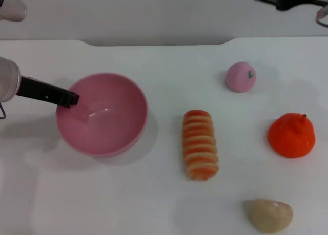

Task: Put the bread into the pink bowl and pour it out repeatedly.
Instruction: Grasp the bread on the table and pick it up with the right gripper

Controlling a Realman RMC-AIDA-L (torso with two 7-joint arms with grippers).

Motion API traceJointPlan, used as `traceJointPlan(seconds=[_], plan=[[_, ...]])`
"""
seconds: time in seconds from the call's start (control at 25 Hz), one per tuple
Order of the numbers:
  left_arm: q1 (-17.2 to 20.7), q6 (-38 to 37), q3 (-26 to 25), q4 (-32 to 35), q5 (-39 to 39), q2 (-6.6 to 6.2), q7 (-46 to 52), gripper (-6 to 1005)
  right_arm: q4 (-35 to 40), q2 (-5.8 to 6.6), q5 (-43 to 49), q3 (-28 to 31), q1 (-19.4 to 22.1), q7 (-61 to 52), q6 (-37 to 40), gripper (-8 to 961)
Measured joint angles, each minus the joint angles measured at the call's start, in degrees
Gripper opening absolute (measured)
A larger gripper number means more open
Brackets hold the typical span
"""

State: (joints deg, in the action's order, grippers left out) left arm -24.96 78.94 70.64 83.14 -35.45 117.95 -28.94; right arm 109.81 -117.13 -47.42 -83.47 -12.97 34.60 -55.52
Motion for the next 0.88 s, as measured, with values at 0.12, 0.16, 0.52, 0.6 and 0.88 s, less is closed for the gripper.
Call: traceJointPlan(seconds=[0.12, 0.16, 0.52, 0.6, 0.88], plan=[[0.0, 0.2, 0.0, 0.0, 0.0, 0.00, -0.2, 41, 0.9, -0.22, -0.3, 5.5, -4.5, 0.3, -12.9, 548], [0.0, 0.2, 0.0, 0.0, 0.0, 0.00, -0.2, 41, 1.3, -0.26, -0.1, 7.4, -6.1, 0.1, -17.1, 549], [-0.3, 0.2, 0.8, -0.2, -0.1, 0.00, -0.2, 41, 1.1, -0.31, 5.8, 14.2, -17.5, -3.2, -42.7, 552], [-0.4, 0.2, 1.1, -0.4, -0.1, 0.00, -0.2, 41, 0.8, -0.35, 6.1, 13.4, -18.0, -3.5, -44.4, 553], [-0.5, 0.1, 1.4, -0.9, -0.1, 0.00, -0.2, 41, -5.0, -0.60, 5.7, 10.5, -19.4, -4.5, -47.0, 555]])
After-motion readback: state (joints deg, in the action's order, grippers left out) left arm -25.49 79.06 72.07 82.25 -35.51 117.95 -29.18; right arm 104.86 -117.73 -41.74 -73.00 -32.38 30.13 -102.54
